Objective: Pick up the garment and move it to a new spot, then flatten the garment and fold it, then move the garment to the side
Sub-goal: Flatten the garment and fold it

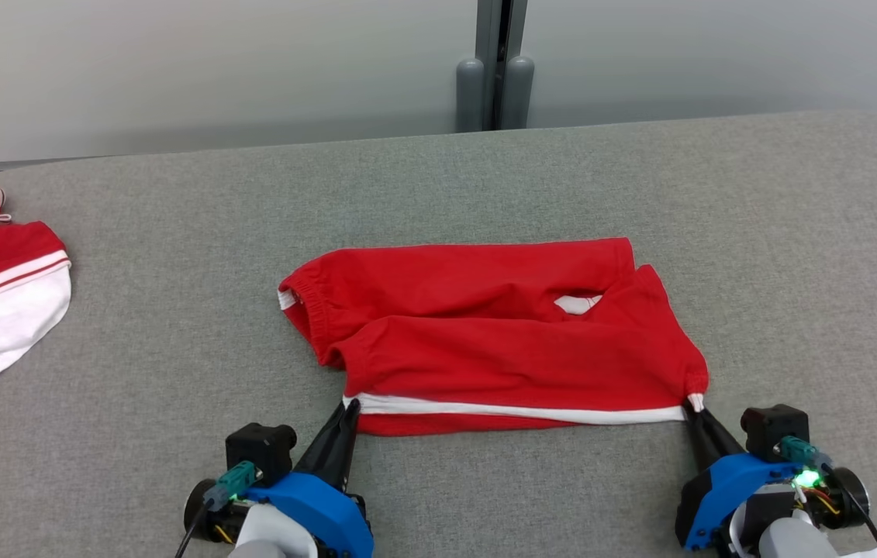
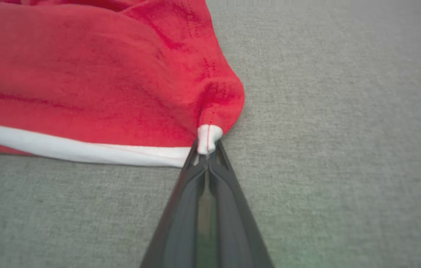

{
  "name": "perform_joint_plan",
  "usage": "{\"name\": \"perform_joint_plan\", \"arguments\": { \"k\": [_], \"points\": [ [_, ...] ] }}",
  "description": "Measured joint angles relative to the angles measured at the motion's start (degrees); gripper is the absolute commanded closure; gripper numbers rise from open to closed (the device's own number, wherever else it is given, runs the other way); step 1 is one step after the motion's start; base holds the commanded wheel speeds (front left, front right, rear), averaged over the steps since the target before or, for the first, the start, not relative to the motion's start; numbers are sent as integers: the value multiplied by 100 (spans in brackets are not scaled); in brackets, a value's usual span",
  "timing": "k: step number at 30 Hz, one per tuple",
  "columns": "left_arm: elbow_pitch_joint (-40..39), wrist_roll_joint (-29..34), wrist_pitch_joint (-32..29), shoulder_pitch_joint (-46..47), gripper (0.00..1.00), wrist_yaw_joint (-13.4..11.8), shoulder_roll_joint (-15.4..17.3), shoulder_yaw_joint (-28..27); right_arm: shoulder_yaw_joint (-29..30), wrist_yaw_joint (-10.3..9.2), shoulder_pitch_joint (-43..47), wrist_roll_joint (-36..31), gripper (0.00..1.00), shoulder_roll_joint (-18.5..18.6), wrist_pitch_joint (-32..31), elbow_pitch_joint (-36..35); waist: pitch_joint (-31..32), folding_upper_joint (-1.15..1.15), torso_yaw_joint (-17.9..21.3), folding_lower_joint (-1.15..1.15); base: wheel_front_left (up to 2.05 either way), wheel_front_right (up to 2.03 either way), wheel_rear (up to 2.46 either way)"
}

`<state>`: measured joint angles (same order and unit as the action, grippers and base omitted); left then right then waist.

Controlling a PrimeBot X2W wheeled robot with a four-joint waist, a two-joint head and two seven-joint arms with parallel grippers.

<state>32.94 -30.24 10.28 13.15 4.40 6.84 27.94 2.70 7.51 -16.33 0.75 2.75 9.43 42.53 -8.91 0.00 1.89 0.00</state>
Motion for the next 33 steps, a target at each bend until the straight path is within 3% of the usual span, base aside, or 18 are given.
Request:
{"name": "perform_joint_plan", "arguments": {
  "k": [8, 16, 26, 33],
  "points": [
    [-616, 62, 254, 124, 100, -42, 145, -111, -30, -1, -59, 175, 100, 5, 186, -982, 105, 0, 56, 0, 0, 0, 0],
    [-2108, 314, 336, 393, 100, -142, 516, -257, -197, -1, -14, 517, 100, 219, -379, -3290, 376, 0, 116, 0, 0, 0, 0],
    [-4721, 678, -634, 1360, 100, -285, 1438, -631, -24, -2, -110, 592, 100, 446, -1577, -6306, 585, 0, 162, -1, 0, 0, 0],
    [-5490, 414, -1564, 2105, 100, -183, 1636, -709, 171, -2, -308, 673, 100, 378, -2227, -7091, 432, 0, 208, -2, 0, 0, 0]
  ]
}}
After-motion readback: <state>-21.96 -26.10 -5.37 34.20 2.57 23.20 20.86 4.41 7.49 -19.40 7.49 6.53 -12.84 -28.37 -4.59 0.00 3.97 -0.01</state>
